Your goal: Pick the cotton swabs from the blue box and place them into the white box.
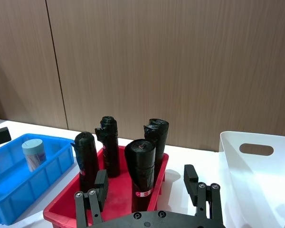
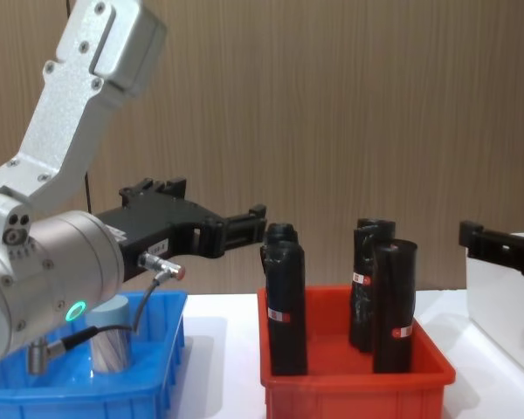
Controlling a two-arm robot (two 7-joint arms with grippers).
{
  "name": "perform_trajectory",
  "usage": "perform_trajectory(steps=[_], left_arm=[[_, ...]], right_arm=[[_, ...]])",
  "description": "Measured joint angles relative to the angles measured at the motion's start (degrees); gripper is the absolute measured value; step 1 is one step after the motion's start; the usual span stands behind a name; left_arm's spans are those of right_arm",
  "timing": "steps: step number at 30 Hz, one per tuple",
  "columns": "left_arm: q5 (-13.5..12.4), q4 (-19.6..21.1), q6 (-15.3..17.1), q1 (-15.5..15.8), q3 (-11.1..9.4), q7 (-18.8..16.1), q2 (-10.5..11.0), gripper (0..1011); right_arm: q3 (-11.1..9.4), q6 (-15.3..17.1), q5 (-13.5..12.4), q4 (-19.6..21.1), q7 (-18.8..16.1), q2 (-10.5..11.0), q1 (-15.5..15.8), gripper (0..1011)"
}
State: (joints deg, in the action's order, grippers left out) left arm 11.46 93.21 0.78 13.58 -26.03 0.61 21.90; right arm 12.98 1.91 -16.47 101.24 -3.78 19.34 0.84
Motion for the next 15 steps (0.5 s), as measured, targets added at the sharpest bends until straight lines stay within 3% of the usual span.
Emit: perform_trajectory(steps=[15], left_arm=[[0.03, -0.03, 0.02, 0.0, 0.0, 0.0, 0.0, 1004]], right_arm=[[-0.09, 0.06, 0.0, -0.22, -0.26, -0.07, -0.18, 1002]])
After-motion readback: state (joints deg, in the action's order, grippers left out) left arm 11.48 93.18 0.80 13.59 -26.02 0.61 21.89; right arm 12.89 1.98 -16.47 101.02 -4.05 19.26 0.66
